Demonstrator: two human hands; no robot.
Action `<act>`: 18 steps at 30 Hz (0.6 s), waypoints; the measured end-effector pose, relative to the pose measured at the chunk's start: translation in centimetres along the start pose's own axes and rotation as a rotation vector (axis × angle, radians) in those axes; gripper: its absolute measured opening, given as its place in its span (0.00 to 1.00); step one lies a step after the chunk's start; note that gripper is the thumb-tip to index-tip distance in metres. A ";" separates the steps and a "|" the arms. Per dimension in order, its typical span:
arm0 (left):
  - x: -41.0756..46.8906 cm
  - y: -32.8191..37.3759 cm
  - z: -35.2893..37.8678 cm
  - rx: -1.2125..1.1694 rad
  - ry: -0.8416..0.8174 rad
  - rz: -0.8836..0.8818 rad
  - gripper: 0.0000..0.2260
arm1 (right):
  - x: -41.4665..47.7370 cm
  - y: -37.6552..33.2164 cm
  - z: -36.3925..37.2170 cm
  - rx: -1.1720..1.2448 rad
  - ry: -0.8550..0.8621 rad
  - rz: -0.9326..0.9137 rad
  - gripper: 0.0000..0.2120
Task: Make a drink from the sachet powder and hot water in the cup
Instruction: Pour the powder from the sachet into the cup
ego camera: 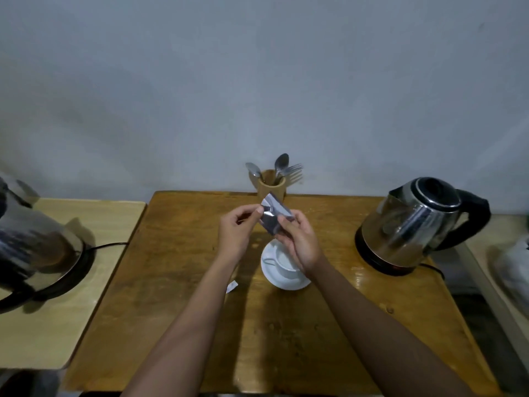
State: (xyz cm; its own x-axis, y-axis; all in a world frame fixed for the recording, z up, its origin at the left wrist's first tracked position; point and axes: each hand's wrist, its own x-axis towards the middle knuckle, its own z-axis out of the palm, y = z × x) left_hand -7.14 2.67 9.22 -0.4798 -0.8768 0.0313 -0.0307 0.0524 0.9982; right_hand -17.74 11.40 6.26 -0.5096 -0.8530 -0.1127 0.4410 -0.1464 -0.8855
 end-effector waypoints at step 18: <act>-1.9 -9.0 2.0 0.671 -0.348 -0.073 0.15 | -1.3 -1.3 -8.3 -0.705 0.231 0.109 0.06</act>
State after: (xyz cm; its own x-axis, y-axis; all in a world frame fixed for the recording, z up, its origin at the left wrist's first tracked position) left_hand -7.67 4.80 0.04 -0.7014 -0.6938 -0.1631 -0.5469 0.3772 0.7475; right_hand -23.81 16.88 3.81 -0.6666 -0.7061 -0.2389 -0.0406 0.3544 -0.9342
